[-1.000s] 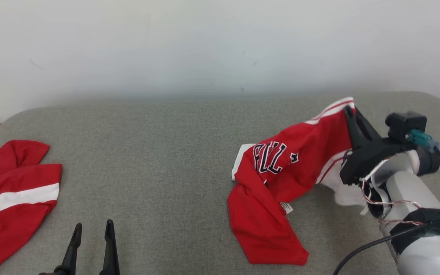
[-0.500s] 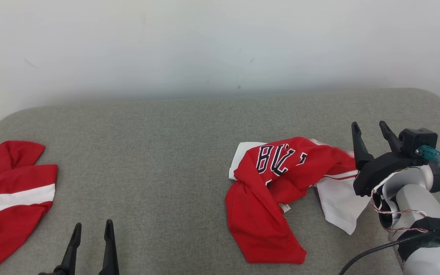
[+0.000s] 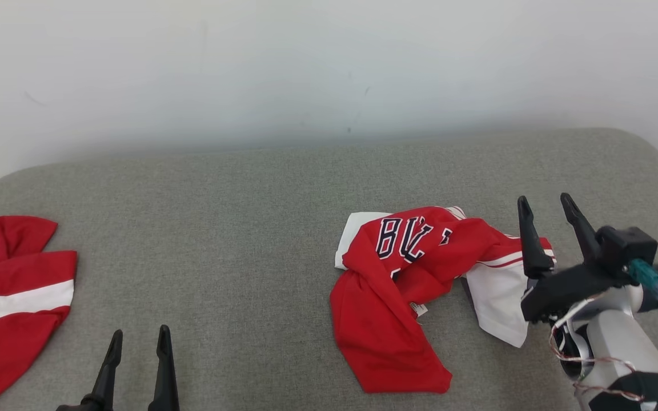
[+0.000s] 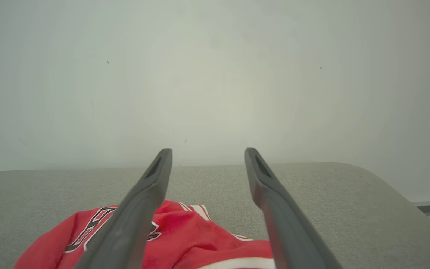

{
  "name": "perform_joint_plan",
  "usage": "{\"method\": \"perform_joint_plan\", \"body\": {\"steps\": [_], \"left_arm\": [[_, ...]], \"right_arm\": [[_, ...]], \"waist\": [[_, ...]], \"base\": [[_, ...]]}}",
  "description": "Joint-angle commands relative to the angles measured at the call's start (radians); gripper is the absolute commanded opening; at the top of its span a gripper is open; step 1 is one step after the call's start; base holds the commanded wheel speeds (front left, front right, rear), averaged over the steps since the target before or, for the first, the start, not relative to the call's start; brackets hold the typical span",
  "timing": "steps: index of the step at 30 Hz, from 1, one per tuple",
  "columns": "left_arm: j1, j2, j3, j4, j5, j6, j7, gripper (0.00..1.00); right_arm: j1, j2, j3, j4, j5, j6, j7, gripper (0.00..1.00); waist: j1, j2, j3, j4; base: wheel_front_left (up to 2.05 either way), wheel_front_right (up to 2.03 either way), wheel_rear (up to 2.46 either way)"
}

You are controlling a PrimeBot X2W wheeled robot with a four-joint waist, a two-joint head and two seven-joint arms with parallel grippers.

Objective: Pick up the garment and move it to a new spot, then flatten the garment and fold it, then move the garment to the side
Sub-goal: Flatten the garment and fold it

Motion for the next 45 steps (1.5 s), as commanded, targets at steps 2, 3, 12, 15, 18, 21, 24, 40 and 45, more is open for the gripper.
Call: {"method": "perform_joint_plan", "body": {"steps": [2, 3, 12, 15, 18, 21, 24, 40, 45], "left_arm": [[0.005, 0.0, 0.003, -0.003, 0.007, 0.003, -0.007, 1.0], [0.005, 0.0, 0.005, -0.004, 0.008, 0.003, -0.007, 1.0], [-0.002, 0.0, 0.009, -0.005, 0.009, -0.009, -0.005, 1.0], [-0.003, 0.0, 0.008, -0.007, 0.01, -0.008, -0.005, 1.0], [-0.001, 0.0, 0.005, -0.011, 0.012, -0.005, -0.005, 1.0], [-0.004, 0.0, 0.003, -0.013, 0.014, -0.005, -0.005, 1.0], [-0.008, 0.0, 0.001, -0.013, 0.016, -0.007, -0.005, 1.0], [-0.007, 0.0, 0.01, -0.005, 0.02, -0.011, -0.005, 1.0], [0.001, 0.0, 0.01, -0.008, 0.013, -0.004, -0.005, 1.0]], "right_arm": [[0.053, 0.0, -0.007, -0.047, -0.011, 0.001, -0.003, 1.0], [0.077, 0.003, -0.009, -0.063, -0.014, 0.001, -0.003, 1.0], [0.249, 0.023, -0.068, -0.146, -0.025, 0.001, 0.045, 1.0], [0.294, 0.032, -0.09, -0.142, -0.024, 0.001, 0.072, 1.0], [0.321, 0.04, -0.1, -0.128, -0.017, 0.001, 0.095, 1.0], [0.326, 0.049, -0.097, -0.089, -0.011, 0.001, 0.116, 1.0], [0.301, 0.048, -0.085, -0.033, 0.0, 0.001, 0.119, 1.0], [0.168, 0.046, -0.032, 0.25, 0.047, 0.001, 0.039, 0.0], [0.195, 0.023, -0.028, 0.204, 0.097, 0.001, 0.027, 0.0]], "waist": [[0.0, 0.0, 0.002, -0.004], [0.0, 0.0, 0.003, -0.006], [0.0, 0.0, 0.008, -0.012], [0.0, 0.0, 0.011, -0.012], [0.0, 0.0, 0.015, -0.012], [0.0, 0.0, 0.02, -0.011], [0.0, 0.0, 0.026, -0.01], [0.0, 0.0, 0.03, 0.006], [0.0, 0.0, 0.029, -0.003]], "base": [[0.0, 0.0, 0.0], [0.0, 0.0, 0.0], [0.0, 0.0, 0.0], [0.0, 0.0, 0.0], [0.0, 0.0, 0.0], [0.0, 0.0, 0.0], [0.0, 0.0, 0.0], [0.0, 0.0, 0.0], [0.0, 0.0, 0.0]]}}
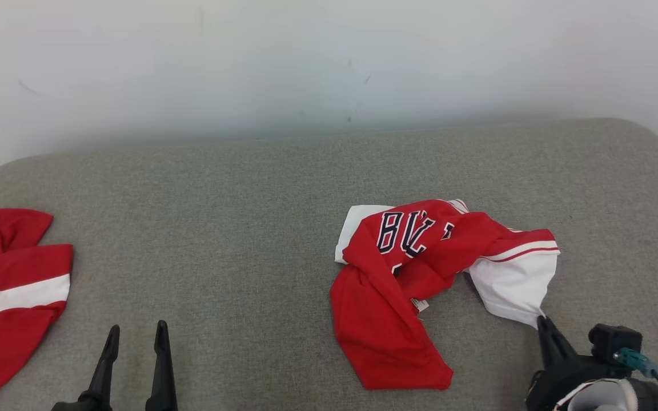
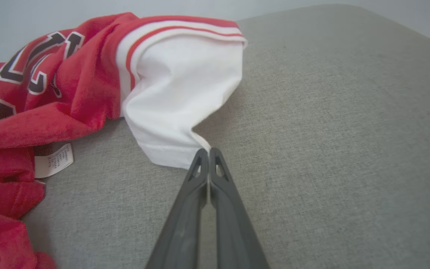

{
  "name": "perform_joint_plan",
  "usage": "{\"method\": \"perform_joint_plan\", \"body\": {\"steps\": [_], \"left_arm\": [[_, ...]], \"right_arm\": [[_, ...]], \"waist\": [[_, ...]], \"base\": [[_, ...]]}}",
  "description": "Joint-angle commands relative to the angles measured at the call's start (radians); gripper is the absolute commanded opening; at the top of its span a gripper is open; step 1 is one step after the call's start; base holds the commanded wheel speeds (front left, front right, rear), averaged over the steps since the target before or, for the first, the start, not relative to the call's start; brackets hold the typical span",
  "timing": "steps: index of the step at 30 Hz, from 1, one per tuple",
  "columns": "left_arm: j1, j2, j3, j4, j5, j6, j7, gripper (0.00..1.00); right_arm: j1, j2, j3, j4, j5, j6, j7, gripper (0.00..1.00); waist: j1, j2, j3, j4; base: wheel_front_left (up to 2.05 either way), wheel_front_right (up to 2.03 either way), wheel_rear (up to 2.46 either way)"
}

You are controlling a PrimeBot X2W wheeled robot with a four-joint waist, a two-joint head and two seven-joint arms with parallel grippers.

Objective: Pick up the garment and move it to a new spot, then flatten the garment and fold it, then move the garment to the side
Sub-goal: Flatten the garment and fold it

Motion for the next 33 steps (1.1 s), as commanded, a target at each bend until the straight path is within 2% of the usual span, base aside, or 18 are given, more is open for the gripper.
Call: {"method": "perform_joint_plan", "body": {"steps": [1, 8, 13, 21, 29, 33], "left_arm": [[0.012, 0.0, 0.005, -0.004, -0.004, 0.004, -0.003, 1.0], [0.021, 0.0, 0.006, -0.011, -0.012, 0.015, -0.003, 1.0], [0.021, 0.0, -0.003, -0.007, -0.015, 0.017, -0.003, 1.0], [0.029, 0.0, 0.003, -0.006, -0.012, 0.013, -0.003, 1.0], [0.047, 0.0, 0.012, -0.012, -0.015, 0.018, -0.003, 1.0], [0.049, 0.001, -0.002, -0.022, -0.018, 0.027, -0.003, 1.0]], "right_arm": [[0.026, -0.034, 0.003, -0.029, 0.013, 0.0, -0.008, 0.0], [0.126, -0.111, -0.008, -0.205, 0.078, 0.0, 0.063, 0.0], [0.221, -0.132, -0.015, -0.344, 0.139, 0.0, 0.166, 0.0], [0.327, -0.149, -0.025, -0.477, 0.201, 0.0, 0.302, 0.0], [0.412, -0.212, -0.081, -0.661, 0.295, 0.0, 0.399, 0.0], [0.444, -0.216, -0.101, -0.712, 0.313, 0.0, 0.45, 0.0]], "waist": [[0.0, 0.0, 0.0, -0.009], [0.0, 0.0, -0.003, -0.035], [0.0, 0.0, -0.008, -0.038], [0.0, 0.0, -0.019, -0.038], [0.0, 0.0, -0.03, -0.052], [0.0, 0.0, -0.028, -0.06]], "base": [[0.0, 0.0, 0.0], [0.0, 0.0, 0.0], [0.0, 0.0, 0.0], [0.0, 0.0, 0.0], [0.0, 0.0, 0.0], [0.0, 0.0, 0.0]]}}
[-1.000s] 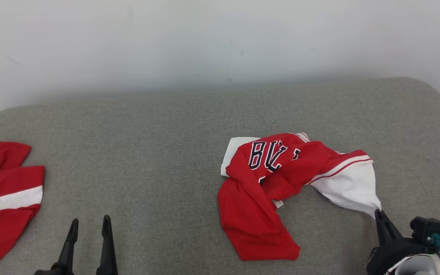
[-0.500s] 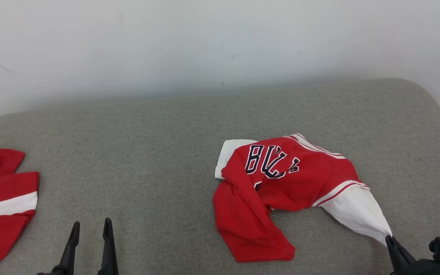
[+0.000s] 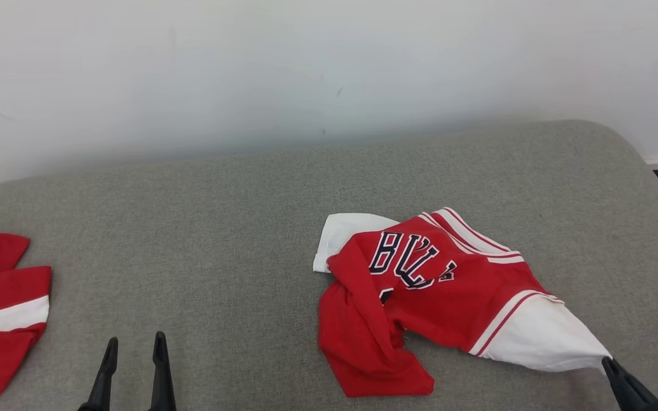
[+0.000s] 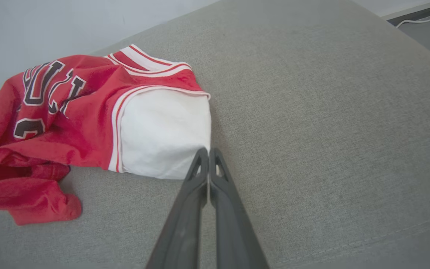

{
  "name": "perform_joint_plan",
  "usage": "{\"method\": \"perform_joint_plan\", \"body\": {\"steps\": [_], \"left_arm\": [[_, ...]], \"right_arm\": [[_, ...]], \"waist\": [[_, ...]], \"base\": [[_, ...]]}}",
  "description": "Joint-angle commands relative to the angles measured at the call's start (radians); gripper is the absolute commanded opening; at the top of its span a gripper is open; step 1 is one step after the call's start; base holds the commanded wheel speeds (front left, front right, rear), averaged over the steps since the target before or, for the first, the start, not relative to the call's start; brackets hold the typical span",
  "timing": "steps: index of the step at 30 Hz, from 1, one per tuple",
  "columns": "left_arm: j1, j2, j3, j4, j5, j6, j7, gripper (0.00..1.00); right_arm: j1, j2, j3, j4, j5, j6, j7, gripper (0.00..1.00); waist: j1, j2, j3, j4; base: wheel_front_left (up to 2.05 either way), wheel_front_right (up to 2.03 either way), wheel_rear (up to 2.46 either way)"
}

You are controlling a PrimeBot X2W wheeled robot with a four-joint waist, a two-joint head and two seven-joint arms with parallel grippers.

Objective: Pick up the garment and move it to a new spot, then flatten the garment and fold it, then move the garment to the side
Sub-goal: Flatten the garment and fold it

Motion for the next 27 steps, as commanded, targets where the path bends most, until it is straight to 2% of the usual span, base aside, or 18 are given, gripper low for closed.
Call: {"method": "perform_joint_plan", "body": {"steps": [1, 4, 5, 6, 15, 27], "left_arm": [[0.011, 0.0, -0.006, -0.004, -0.004, 0.004, -0.003, 1.0], [-0.001, 0.0, -0.006, 0.003, -0.003, -0.003, -0.003, 1.0], [-0.004, 0.0, -0.006, 0.005, -0.002, -0.004, -0.003, 1.0], [-0.006, 0.0, -0.005, 0.005, -0.002, -0.005, -0.003, 1.0], [-0.013, 0.0, 0.012, 0.01, 0.006, -0.017, -0.003, 1.0], [-0.013, 0.0, 0.004, 0.001, 0.011, -0.018, -0.003, 1.0]], "right_arm": [[0.021, -0.001, 0.007, -0.009, 0.003, 0.0, 0.023, 0.0], [0.02, 0.013, 0.012, 0.007, -0.025, 0.0, 0.03, 0.0], [0.015, 0.016, 0.009, 0.016, -0.044, 0.0, 0.022, 0.4], [0.01, 0.023, 0.005, 0.027, -0.062, 0.0, 0.017, 1.0], [-0.046, 0.055, -0.022, 0.039, -0.205, 0.0, -0.075, 1.0], [-0.113, 0.112, 0.001, 0.003, -0.289, 0.0, -0.334, 1.0]], "waist": [[0.0, 0.0, 0.003, -0.004], [0.0, 0.0, 0.008, -0.006], [0.0, 0.0, 0.01, -0.006], [0.0, 0.0, 0.011, -0.007], [0.0, 0.0, 0.02, -0.006], [0.0, 0.0, 0.011, 0.011]], "base": [[0.0, 0.0, 0.0], [0.0, 0.0, 0.0], [0.0, 0.0, 0.0], [0.0, 0.0, 0.0], [0.0, 0.0, 0.0], [0.0, 0.0, 0.0]]}}
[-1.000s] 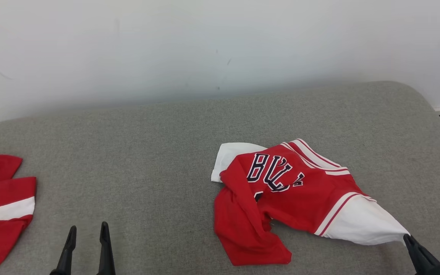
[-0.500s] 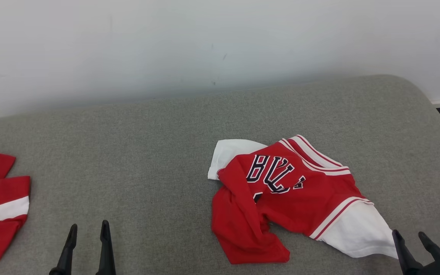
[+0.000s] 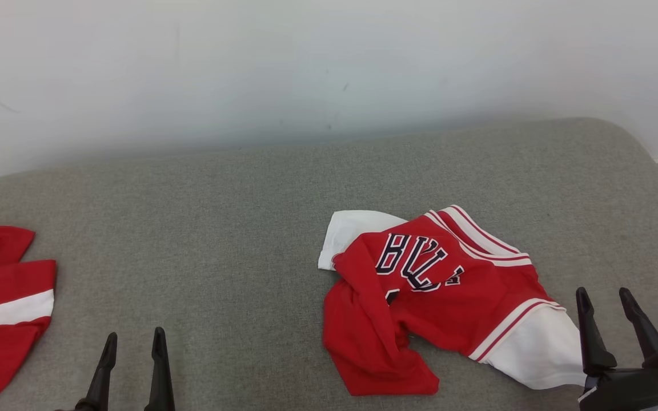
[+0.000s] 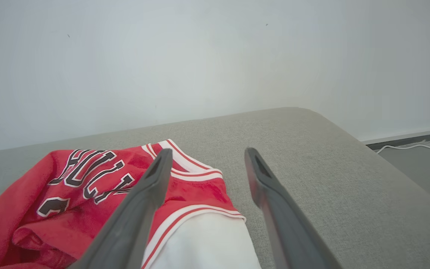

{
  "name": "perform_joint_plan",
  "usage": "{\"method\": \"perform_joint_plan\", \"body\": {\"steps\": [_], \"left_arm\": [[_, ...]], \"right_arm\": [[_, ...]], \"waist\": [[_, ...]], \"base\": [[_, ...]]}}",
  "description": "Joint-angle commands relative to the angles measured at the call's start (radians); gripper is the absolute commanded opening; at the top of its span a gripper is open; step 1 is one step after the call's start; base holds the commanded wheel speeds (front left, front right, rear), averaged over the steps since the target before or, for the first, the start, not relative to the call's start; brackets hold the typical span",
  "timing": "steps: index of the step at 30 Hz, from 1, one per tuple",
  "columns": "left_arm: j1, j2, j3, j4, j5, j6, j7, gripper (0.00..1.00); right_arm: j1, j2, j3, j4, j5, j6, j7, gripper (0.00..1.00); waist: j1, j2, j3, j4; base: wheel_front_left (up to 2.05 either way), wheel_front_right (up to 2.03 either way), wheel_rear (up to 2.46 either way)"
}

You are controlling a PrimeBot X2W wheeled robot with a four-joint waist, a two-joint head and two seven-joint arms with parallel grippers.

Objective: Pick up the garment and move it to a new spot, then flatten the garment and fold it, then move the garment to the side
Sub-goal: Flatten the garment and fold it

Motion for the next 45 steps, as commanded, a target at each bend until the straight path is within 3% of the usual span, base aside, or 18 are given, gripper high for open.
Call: {"method": "perform_joint_plan", "body": {"steps": [1, 7, 13, 22, 31, 45], "left_arm": [[0.0, 0.0, 0.005, -0.002, 0.01, -0.004, -0.003, 1.0], [0.001, 0.0, 0.009, -0.001, 0.015, -0.007, -0.003, 1.0], [-0.025, 0.0, -0.045, 0.01, 0.02, -0.032, -0.003, 1.0], [-0.107, 0.0, -0.225, 0.093, 0.034, -0.097, -0.003, 1.0], [-0.186, 0.001, -0.387, 0.215, 0.008, -0.119, -0.003, 1.0], [-0.29, 0.001, -0.421, 0.435, -0.027, -0.118, -0.003, 1.0]], "right_arm": [[-0.007, 0.004, 0.008, 0.001, -0.011, 0.0, -0.019, 1.0], [-0.015, 0.015, 0.032, 0.029, -0.016, 0.0, -0.056, 1.0], [-0.033, 0.019, 0.044, 0.049, -0.011, 0.0, -0.064, 1.0], [-0.054, 0.013, 0.058, 0.066, -0.007, 0.0, -0.073, 1.0], [-0.069, 0.017, 0.065, 0.078, -0.008, 0.0, -0.082, 1.0], [-0.095, 0.024, 0.084, 0.097, -0.012, 0.0, -0.092, 1.0]], "waist": [[0.0, 0.0, -0.002, 0.004], [0.0, 0.0, -0.001, 0.01], [0.0, 0.0, 0.005, 0.005], [0.0, 0.0, 0.019, -0.032], [0.0, 0.0, 0.039, -0.103], [0.0, 0.0, 0.078, -0.195]], "base": [[0.0, 0.0, 0.0], [0.0, 0.0, 0.0], [0.0, 0.0, 0.0], [0.0, 0.0, 0.0], [0.0, 0.0, 0.0], [0.0, 0.0, 0.0]]}}
